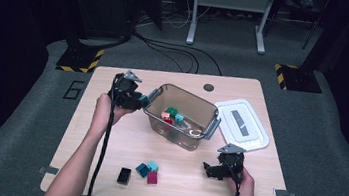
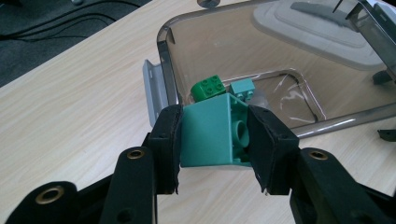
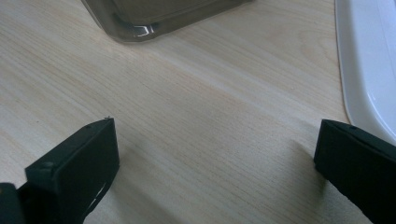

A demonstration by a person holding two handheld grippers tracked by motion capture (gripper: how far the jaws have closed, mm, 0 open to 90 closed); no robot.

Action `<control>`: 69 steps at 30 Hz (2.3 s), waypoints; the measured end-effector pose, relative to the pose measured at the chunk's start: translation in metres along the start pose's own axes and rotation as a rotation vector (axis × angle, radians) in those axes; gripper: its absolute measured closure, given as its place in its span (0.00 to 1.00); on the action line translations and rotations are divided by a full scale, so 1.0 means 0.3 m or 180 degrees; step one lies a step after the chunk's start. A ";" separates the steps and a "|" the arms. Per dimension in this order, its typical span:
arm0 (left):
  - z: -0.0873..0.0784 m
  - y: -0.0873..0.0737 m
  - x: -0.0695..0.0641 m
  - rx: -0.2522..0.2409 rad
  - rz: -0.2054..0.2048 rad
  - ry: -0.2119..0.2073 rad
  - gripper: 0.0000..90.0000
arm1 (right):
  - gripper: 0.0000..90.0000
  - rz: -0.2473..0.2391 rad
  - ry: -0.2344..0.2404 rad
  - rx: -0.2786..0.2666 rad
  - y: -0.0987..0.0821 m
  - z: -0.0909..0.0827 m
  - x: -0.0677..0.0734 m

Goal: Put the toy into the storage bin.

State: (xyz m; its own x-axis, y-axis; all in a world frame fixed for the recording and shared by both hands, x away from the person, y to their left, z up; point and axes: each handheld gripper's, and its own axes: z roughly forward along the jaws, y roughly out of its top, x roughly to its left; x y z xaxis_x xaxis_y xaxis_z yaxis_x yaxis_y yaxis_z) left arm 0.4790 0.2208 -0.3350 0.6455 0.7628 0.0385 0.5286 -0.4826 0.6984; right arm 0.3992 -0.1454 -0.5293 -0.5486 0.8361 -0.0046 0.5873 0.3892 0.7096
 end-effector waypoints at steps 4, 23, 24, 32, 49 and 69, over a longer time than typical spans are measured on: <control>0.016 0.022 -0.004 -0.0013 0.0009 -0.0002 0.63 | 0.00 0.0000 0.0000 0.0001 0.000 0.000 0.000; 0.117 0.112 -0.042 0.0075 0.0103 -0.0066 0.63 | 0.00 0.0001 0.0003 0.0000 0.000 0.000 0.000; 0.125 0.115 -0.045 0.0073 0.0109 -0.0068 0.63 | 0.00 -0.0001 0.0002 0.0000 0.000 0.000 0.000; 0.182 0.127 -0.052 0.0165 0.0100 -0.0100 0.63 | 0.00 -0.0017 0.0006 -0.0017 0.000 0.001 -0.002; 0.283 0.109 -0.063 0.0423 0.0061 -0.0185 0.61 | 0.00 -0.0005 0.0006 -0.0013 -0.001 0.000 -0.001; 0.114 -0.035 -0.052 0.0234 -0.0046 -0.0109 0.13 | 0.00 -0.0005 0.0005 -0.0014 -0.001 0.000 -0.001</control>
State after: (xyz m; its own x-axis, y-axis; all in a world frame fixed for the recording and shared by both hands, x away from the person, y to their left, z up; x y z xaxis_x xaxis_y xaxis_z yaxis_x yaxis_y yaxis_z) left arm 0.4822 0.1992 -0.3672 0.6554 0.7553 0.0034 0.5762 -0.5029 0.6443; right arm 0.3994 -0.1457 -0.5295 -0.5503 0.8349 -0.0045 0.5840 0.3888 0.7126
